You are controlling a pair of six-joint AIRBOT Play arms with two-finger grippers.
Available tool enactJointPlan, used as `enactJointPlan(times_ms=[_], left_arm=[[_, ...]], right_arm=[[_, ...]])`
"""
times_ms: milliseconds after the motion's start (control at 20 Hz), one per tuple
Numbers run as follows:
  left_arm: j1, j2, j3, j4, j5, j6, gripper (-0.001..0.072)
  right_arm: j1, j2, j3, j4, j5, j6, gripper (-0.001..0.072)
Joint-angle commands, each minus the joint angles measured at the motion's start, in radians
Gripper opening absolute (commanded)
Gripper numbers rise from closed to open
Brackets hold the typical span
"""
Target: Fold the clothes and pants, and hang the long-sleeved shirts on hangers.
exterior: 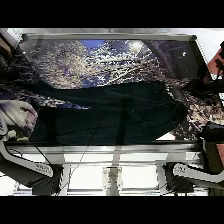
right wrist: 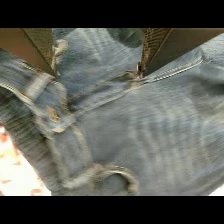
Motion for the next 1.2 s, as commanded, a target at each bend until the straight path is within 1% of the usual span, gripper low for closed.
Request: enactJointPlan(times_ms=[0, 100, 250, 400, 550, 650, 750, 850, 1000, 1150], left_arm=[[0.097, 0.034, 0.0, 0.049, -0.145, -0.018, 0.0035], [0.107, 0.03, 0.0, 0.05, -0.17, -0.014, 0.0041], [0.099, 0.03, 0.003, 0.044, -0.145, -0.01, 0.0034], [0.089, 0.03, 0.046, 0.003, -0.131, -0.052, 0.0033], [0.074, 0.037, 0.147, -0.021, -0.208, -0.079, 0.0033], [0.068, 0.087, 0.175, -0.016, -0.222, -0.079, 0.0032], [0.065, 0.154, 0.175, 0.041, -0.285, -0.078, 0.0033], [0.065, 0.214, 0.174, 0.06, -0.349, -0.078, 0.0033], [0.061, 0.26, 0.174, 0.061, -0.357, -0.078, 0.0033], [0.061, 0.225, 0.161, 0.061, -0.357, -0.083, 0.0033]], right_arm=[[0.093, -0.076, 0.0, 0.0, -0.073, -0.003, 0.0545], [0.127, -0.106, 0.0, 0.0, -0.095, -0.003, 0.0545], [0.154, -0.137, 0.002, 0.001, -0.12, -0.002, 0.0546], [0.159, -0.142, 0.002, 0.005, -0.137, -0.001, 0.0546], [0.159, -0.142, 0.002, 0.005, -0.148, -0.001, 0.0546], [0.159, -0.142, 0.002, 0.005, -0.147, -0.001, 0.0547], [0.159, -0.142, 0.002, 0.005, -0.147, -0.002, 0.0547], [0.159, -0.142, 0.002, 0.005, -0.147, -0.002, 0.0547], [0.159, -0.142, 0.002, 0.005, -0.147, -0.003, 0.0547], [0.16, -0.142, 0.002, 0.007, -0.19, -0.005, 0.0547]])
